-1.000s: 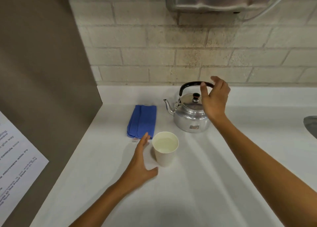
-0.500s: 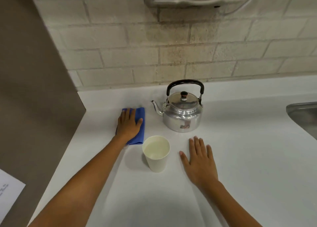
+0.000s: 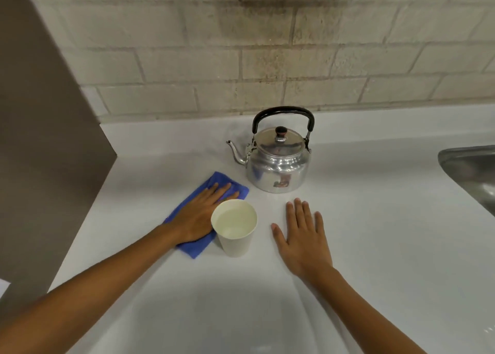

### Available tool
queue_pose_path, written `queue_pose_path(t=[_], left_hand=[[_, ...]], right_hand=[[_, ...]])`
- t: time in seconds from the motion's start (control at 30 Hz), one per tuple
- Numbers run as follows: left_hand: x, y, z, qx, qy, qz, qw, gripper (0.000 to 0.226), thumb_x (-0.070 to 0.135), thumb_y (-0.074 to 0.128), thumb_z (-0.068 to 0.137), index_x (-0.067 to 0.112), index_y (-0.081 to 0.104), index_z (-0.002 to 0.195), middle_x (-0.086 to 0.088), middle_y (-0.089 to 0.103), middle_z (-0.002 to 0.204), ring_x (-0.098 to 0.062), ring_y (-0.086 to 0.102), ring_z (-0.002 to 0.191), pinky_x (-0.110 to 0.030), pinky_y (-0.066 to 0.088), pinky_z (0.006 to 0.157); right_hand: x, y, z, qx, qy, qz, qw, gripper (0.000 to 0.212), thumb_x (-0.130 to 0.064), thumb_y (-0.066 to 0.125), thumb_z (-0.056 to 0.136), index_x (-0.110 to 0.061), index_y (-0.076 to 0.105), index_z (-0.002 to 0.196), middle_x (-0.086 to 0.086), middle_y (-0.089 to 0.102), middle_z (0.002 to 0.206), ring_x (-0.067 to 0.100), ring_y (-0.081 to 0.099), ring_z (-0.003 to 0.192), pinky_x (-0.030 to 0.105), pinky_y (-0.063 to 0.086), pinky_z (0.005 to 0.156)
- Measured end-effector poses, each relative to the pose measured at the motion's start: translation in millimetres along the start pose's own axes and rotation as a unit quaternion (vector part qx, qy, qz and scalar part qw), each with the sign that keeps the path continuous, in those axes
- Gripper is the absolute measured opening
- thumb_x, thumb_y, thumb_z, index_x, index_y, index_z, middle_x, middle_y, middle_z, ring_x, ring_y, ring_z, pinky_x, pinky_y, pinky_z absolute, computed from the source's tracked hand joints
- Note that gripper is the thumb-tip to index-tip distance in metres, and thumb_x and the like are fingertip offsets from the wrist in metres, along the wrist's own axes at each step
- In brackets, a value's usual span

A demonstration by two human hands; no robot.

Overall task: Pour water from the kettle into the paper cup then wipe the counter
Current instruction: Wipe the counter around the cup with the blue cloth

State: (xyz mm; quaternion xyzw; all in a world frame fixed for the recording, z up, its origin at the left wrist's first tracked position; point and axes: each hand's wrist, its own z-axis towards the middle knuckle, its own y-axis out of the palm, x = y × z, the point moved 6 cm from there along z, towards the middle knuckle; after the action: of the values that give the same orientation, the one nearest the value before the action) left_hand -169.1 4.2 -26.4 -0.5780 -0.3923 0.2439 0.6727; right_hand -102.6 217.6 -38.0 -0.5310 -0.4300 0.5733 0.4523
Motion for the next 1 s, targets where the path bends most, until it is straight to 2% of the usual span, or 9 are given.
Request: queue_pose_path(t=[0.1, 0.23, 0.33, 0.47, 0.53, 0.7, 0.77, 0.93, 1.0], left_hand=[[-7.1, -12.7, -28.7, -0.019, 0.05, -0.031, 0.998, 0.057, 0.04, 0.028, 0.096, 0.048, -0.014, 0.134, 0.02, -0.01, 0.149, 0.004, -0.011, 0.138, -0.007, -0.012, 0.108], [-13.2, -8.6, 9.4, -0.025, -0.043, 0.112, 0.992, 0.062, 0.039, 0.031, 0.096, 0.03, -0.009, 0.142, 0.0, -0.005, 0.156, -0.018, -0.005, 0.144, -0.034, 0.001, 0.118], [8.6, -8.5, 23.3, -0.041, -0.073, 0.076, 0.994, 0.074, 0.045, 0.043, 0.091, 0.024, -0.005, 0.144, -0.006, -0.007, 0.156, -0.028, -0.006, 0.143, -0.042, 0.001, 0.118], [16.5, -8.6, -32.7, -0.003, 0.004, -0.074, 0.997, 0.057, 0.038, 0.038, 0.095, 0.048, -0.003, 0.134, 0.022, -0.004, 0.148, 0.0, -0.007, 0.139, -0.003, -0.011, 0.106], [5.6, -18.3, -61.2, -0.001, -0.008, -0.083, 0.997, 0.048, 0.045, 0.025, 0.096, 0.065, -0.008, 0.124, 0.041, -0.012, 0.137, 0.02, -0.014, 0.129, 0.004, -0.015, 0.098], [-28.7, -25.6, -43.1, 0.044, -0.211, -0.001, 0.976, 0.046, 0.028, 0.019, 0.1, 0.029, 0.006, 0.144, 0.0, 0.004, 0.156, -0.018, 0.003, 0.143, -0.035, 0.002, 0.118], [-6.5, -17.1, -39.2, 0.064, -0.256, 0.0, 0.965, 0.048, 0.029, 0.021, 0.099, 0.024, 0.006, 0.145, -0.004, 0.001, 0.157, -0.026, 0.0, 0.143, -0.039, 0.003, 0.118], [45.8, 13.1, -134.5, 0.102, -0.17, -0.071, 0.977, 0.044, 0.055, 0.009, 0.092, 0.055, -0.009, 0.133, 0.028, -0.012, 0.144, 0.001, -0.014, 0.138, -0.022, -0.009, 0.113], [31.3, 7.8, -152.7, 0.097, -0.197, -0.056, 0.974, 0.044, 0.054, 0.01, 0.093, 0.054, -0.006, 0.134, 0.027, -0.008, 0.147, 0.001, -0.01, 0.139, -0.024, -0.007, 0.114]], right_hand=[[0.0, 1.6, 0.4, -0.001, 0.002, 0.003, 1.0, 0.075, -0.06, -0.001, 0.085, -0.015, -0.006, 0.145, 0.006, -0.004, 0.158, 0.02, -0.01, 0.144, 0.039, -0.012, 0.114], [-0.1, 1.9, 1.1, 0.011, 0.004, 0.0, 1.0, 0.075, -0.058, 0.003, 0.087, -0.013, 0.0, 0.146, 0.008, 0.001, 0.158, 0.022, -0.005, 0.145, 0.043, -0.005, 0.117], [-0.1, 1.3, 1.1, 0.009, -0.002, -0.01, 1.0, 0.075, -0.058, 0.002, 0.086, -0.013, 0.001, 0.146, 0.008, 0.002, 0.158, 0.022, -0.003, 0.145, 0.043, -0.002, 0.117], [1.3, 0.1, 1.2, 0.003, -0.004, -0.009, 1.0, 0.075, -0.059, 0.002, 0.086, -0.014, -0.001, 0.146, 0.007, 0.0, 0.158, 0.021, -0.005, 0.145, 0.043, -0.002, 0.118], [-0.3, -0.9, -0.1, 0.003, -0.006, -0.014, 1.0, 0.074, -0.058, 0.003, 0.087, -0.013, 0.0, 0.146, 0.008, 0.001, 0.158, 0.022, -0.005, 0.145, 0.043, -0.001, 0.118], [-2.8, -4.6, -0.7, 0.003, -0.005, -0.022, 1.0, 0.072, -0.055, 0.008, 0.09, -0.011, 0.003, 0.146, 0.009, 0.003, 0.158, 0.023, -0.002, 0.145, 0.045, 0.002, 0.119], [-2.6, -4.2, -0.4, -0.003, -0.005, -0.023, 1.0, 0.071, -0.054, 0.01, 0.09, -0.011, 0.003, 0.146, 0.009, 0.003, 0.158, 0.023, -0.002, 0.145, 0.046, 0.003, 0.119], [-1.1, -3.8, 0.3, -0.005, -0.007, -0.027, 1.0, 0.07, -0.054, 0.01, 0.091, -0.011, 0.004, 0.146, 0.009, 0.004, 0.158, 0.023, -0.002, 0.145, 0.047, 0.003, 0.118], [-2.5, -2.7, -1.2, -0.012, -0.007, -0.029, 0.999, 0.069, -0.053, 0.01, 0.091, -0.011, 0.002, 0.146, 0.01, 0.003, 0.158, 0.023, -0.003, 0.145, 0.046, 0.002, 0.118]])
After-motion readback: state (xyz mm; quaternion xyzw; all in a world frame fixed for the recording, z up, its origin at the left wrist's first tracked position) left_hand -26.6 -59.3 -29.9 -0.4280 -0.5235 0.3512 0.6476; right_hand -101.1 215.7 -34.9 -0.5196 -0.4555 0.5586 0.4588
